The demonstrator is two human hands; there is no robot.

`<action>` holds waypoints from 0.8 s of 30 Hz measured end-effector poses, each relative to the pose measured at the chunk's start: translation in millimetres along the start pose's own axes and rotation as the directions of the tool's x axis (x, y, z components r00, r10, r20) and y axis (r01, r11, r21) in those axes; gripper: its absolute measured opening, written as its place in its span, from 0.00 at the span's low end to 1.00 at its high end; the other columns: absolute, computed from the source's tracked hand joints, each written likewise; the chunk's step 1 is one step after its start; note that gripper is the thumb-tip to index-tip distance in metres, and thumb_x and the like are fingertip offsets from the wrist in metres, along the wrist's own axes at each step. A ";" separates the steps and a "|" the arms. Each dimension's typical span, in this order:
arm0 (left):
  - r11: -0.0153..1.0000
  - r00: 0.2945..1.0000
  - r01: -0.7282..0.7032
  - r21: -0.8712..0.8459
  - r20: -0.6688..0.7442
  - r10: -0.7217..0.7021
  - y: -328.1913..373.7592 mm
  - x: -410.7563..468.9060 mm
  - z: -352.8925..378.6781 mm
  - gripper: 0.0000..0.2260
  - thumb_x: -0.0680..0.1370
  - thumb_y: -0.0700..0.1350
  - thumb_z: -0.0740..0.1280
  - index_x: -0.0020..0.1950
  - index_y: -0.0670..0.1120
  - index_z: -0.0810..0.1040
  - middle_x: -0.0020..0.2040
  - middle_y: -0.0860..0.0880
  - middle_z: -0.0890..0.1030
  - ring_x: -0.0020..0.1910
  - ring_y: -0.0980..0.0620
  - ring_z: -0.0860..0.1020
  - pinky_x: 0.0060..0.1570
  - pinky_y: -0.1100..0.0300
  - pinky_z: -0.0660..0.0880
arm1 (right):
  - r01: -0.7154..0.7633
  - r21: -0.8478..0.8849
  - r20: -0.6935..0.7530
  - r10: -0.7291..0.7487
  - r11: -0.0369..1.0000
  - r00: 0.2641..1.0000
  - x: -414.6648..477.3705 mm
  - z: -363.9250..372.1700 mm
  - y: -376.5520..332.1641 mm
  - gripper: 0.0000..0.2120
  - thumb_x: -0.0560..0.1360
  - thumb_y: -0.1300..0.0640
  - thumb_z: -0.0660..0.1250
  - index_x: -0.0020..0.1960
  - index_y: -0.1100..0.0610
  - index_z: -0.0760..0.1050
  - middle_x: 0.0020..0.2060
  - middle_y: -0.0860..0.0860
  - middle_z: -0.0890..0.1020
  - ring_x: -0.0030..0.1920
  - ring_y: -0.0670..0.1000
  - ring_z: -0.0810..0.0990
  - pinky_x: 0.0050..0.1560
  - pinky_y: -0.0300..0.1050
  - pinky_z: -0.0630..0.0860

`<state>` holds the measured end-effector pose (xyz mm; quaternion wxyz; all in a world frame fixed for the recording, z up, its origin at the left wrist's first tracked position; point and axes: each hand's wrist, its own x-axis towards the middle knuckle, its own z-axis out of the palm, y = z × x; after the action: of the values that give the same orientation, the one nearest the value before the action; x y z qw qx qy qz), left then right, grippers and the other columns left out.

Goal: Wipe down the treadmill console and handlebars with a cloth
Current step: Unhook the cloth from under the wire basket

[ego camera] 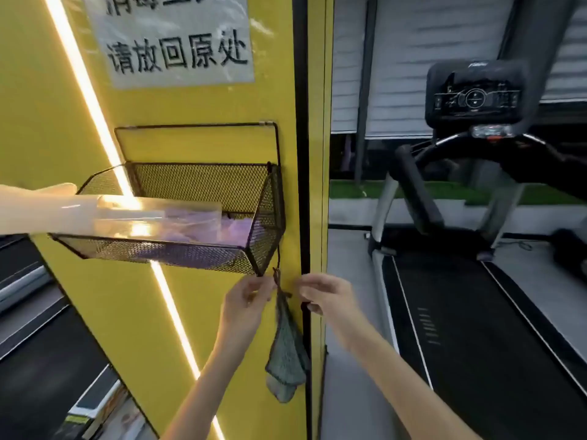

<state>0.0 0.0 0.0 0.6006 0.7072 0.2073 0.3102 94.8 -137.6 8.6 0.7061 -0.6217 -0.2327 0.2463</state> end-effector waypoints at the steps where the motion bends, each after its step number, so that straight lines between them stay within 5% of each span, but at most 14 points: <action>1: 0.997 0.999 -0.053 0.064 -0.005 0.053 -3.5 3.8 -3.1 0.03 0.77 0.49 0.70 0.47 0.51 0.82 0.44 0.55 0.84 0.43 0.58 0.81 0.49 0.59 0.76 | 0.044 -0.094 -0.048 -0.049 0.995 0.998 0.5 8.3 5.0 0.09 0.75 0.67 0.68 0.45 0.54 0.81 0.41 0.49 0.85 0.43 0.47 0.81 0.44 0.39 0.74; 5: 0.971 0.989 -0.114 0.210 0.118 0.091 -2.7 12.6 -2.2 0.03 0.76 0.45 0.72 0.46 0.53 0.80 0.44 0.59 0.83 0.42 0.67 0.79 0.41 0.73 0.72 | 0.126 -0.332 -0.091 -0.164 0.935 0.982 4.8 35.3 21.3 0.09 0.72 0.68 0.70 0.40 0.55 0.80 0.35 0.50 0.81 0.37 0.47 0.78 0.40 0.40 0.73; 9: 0.961 0.991 -0.127 0.244 0.076 0.112 6.3 17.6 1.8 0.04 0.75 0.43 0.73 0.42 0.51 0.81 0.37 0.56 0.82 0.41 0.56 0.81 0.41 0.63 0.75 | 0.129 -0.427 -0.169 -0.219 0.895 0.961 8.2 44.4 26.6 0.09 0.71 0.66 0.73 0.40 0.53 0.80 0.32 0.41 0.81 0.34 0.40 0.79 0.38 0.36 0.72; 12: 0.963 0.992 -0.129 0.236 0.021 0.127 12.0 18.2 1.2 0.04 0.75 0.45 0.73 0.41 0.51 0.83 0.35 0.59 0.81 0.39 0.58 0.81 0.39 0.64 0.74 | 0.126 -0.451 -0.188 -0.232 0.884 0.954 7.1 47.2 20.6 0.06 0.72 0.63 0.73 0.42 0.53 0.81 0.29 0.36 0.81 0.34 0.36 0.78 0.37 0.32 0.71; 18: 0.979 0.985 -0.164 0.122 -0.028 0.168 11.7 6.2 -2.8 0.08 0.75 0.43 0.73 0.38 0.55 0.81 0.36 0.58 0.83 0.37 0.62 0.80 0.40 0.63 0.75 | 0.147 -0.475 -0.157 -0.248 0.868 0.956 0.7 47.8 12.5 0.05 0.75 0.62 0.70 0.42 0.54 0.80 0.33 0.42 0.81 0.36 0.42 0.78 0.40 0.39 0.73; 22: 0.986 0.987 -0.157 0.051 0.029 0.156 12.9 -5.6 2.1 0.07 0.76 0.42 0.72 0.40 0.54 0.82 0.38 0.60 0.83 0.41 0.64 0.80 0.42 0.69 0.73 | 0.162 -0.465 -0.169 -0.267 0.870 0.949 -8.2 41.2 17.7 0.08 0.76 0.58 0.68 0.43 0.63 0.80 0.37 0.58 0.82 0.41 0.56 0.81 0.44 0.54 0.76; 24: 0.988 0.986 -0.151 0.036 0.071 0.148 16.9 -11.8 7.7 0.08 0.76 0.42 0.72 0.41 0.55 0.82 0.38 0.62 0.83 0.41 0.64 0.80 0.42 0.71 0.73 | 0.153 -0.435 -0.177 -0.251 0.888 0.952 -16.2 33.6 15.9 0.04 0.77 0.60 0.67 0.45 0.58 0.81 0.39 0.53 0.83 0.44 0.51 0.82 0.47 0.48 0.77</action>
<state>-4.6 -16.7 13.6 0.5675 0.7433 0.1394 0.3256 60.0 -120.6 -3.6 0.6013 -0.7540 -0.2610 0.0430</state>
